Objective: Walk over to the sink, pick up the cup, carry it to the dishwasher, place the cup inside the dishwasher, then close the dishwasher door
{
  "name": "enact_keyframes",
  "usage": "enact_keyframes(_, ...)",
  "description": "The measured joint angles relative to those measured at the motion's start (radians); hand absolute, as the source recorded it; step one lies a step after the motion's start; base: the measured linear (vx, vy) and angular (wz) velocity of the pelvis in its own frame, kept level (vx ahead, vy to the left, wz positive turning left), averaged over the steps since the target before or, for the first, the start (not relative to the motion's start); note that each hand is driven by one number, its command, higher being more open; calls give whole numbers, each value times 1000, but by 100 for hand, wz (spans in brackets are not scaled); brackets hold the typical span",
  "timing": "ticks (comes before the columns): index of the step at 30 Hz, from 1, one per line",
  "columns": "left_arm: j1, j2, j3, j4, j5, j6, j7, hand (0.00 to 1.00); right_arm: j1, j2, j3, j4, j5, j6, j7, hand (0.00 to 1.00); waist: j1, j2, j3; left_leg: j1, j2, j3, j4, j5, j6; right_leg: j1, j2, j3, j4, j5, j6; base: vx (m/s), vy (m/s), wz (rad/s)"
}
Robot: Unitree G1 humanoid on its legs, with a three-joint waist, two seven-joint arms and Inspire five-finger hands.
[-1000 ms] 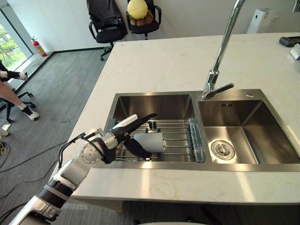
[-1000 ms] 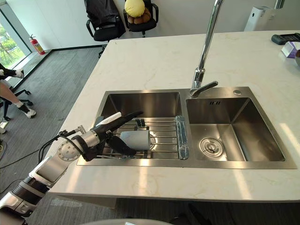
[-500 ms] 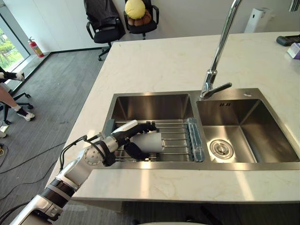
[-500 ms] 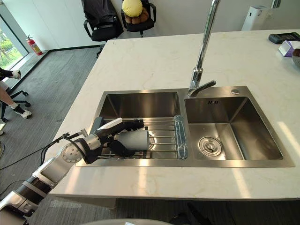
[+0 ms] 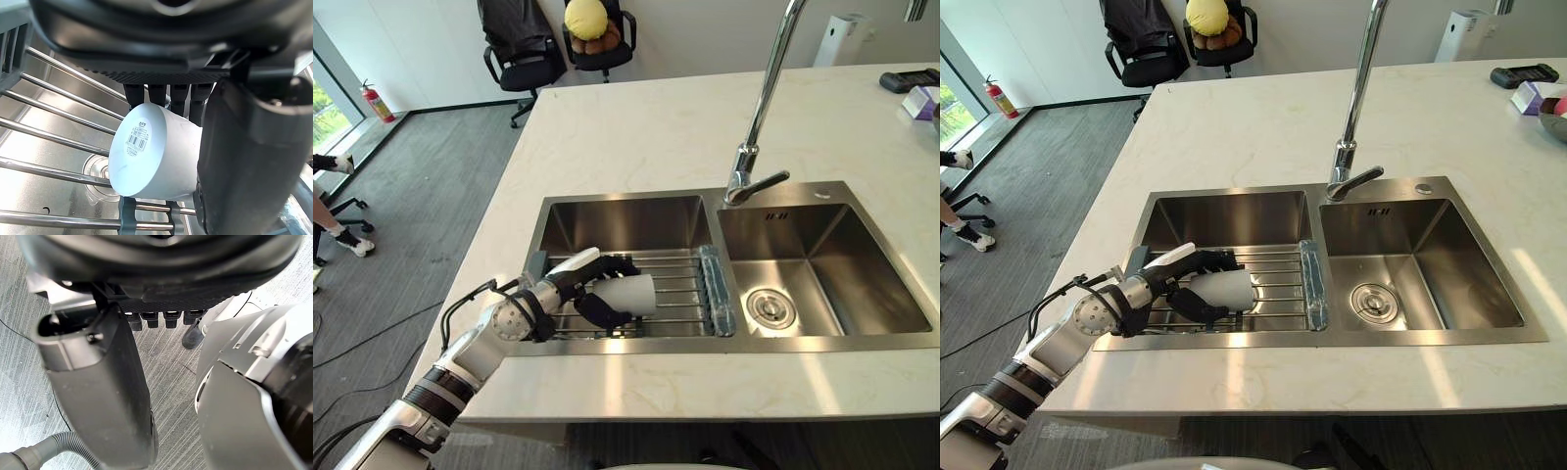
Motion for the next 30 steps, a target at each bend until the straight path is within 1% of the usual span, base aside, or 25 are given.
enact_keyframes(1, -5, 0, 0, 6, 2, -2, -9, 0, 0, 0, 0, -2, 0, 1, -3, 100, 0, 0, 0, 0, 0, 0, 0, 0, 0, 0, 0, 0, 0, 0, 0, 0, 0, 0)
enact_keyframes(2, -13, 0, 0, 9, 12, -1, -21, 100, 0, 0, 0, -5, 1, 1, -5, 100, 1, 1, 0, 0, 0, 0, 0, 0, 0, 0, 0, 0, 0, 0, 0, 0, 0, 0)
enact_keyframes(3, -20, -1, 1, 9, 17, 1, -34, 100, 0, 0, 1, -8, 1, 2, -6, 100, 1, 0, 1, 0, 0, 0, 0, -1, 0, 0, 0, 0, 0, 0, 0, 0, 0, 0)
enact_keyframes(5, -52, 0, -6, 26, 40, 13, -93, 100, -2, -5, 11, -15, 1, 2, -13, 100, 0, 2, 1, 1, 0, 1, 0, -1, 0, 0, 0, 1, 0, 0, 0, 0, 0, 0)
enact_keyframes(7, -65, -3, -34, 57, 84, 35, -116, 100, -6, -10, 19, -17, 1, 2, -15, 100, -7, 4, 4, 2, 0, 2, 0, -1, 0, 0, 0, 3, 0, 0, 0, 0, 0, 0)
enact_keyframes(12, -97, -4, -45, 64, 137, 40, -122, 100, -7, -17, 19, -16, 1, 2, -15, 100, -19, 4, 16, 3, 0, 5, 0, -3, -1, 0, 0, 5, 0, 0, 0, 0, 0, 0)
enact_keyframes(13, -102, -4, -48, 70, 151, 39, -123, 0, -7, -20, 19, -16, 2, 2, -15, 100, -21, 5, 17, 3, 0, 5, 0, -3, -1, 0, 0, 6, 0, 0, 0, 0, 0, 0)
enact_keyframes(19, -108, -4, -59, 84, 175, 16, -124, 0, -15, -38, 20, -16, 2, 0, -14, 100, -28, 15, 22, 4, 0, 8, 0, -3, -1, -2, 0, 9, 0, 0, 0, 0, 0, 0)
enact_keyframes(20, -109, -9, -59, 94, 174, 8, -116, 0, -15, -42, 20, -16, 2, 0, -14, 100, -28, 15, 22, 4, 0, 8, 0, -3, -1, -2, 0, 9, 0, 0, 0, 0, 0, 0)
enact_keyframes(27, -119, -30, -68, 114, 170, 2, -68, 0, -22, -53, 38, -14, 2, -3, -7, 100, -32, 19, 26, 4, 0, 9, 0, -5, -1, -2, 0, 10, -1, 0, 0, 0, 0, 0)
enact_keyframes(30, -114, -31, -80, 120, 148, -20, -34, 0, -28, -56, 39, -15, 2, -2, -7, 100, -32, 23, 28, 4, 0, 10, 0, -5, -1, -2, 0, 10, -2, 0, 0, 0, 0, 0)
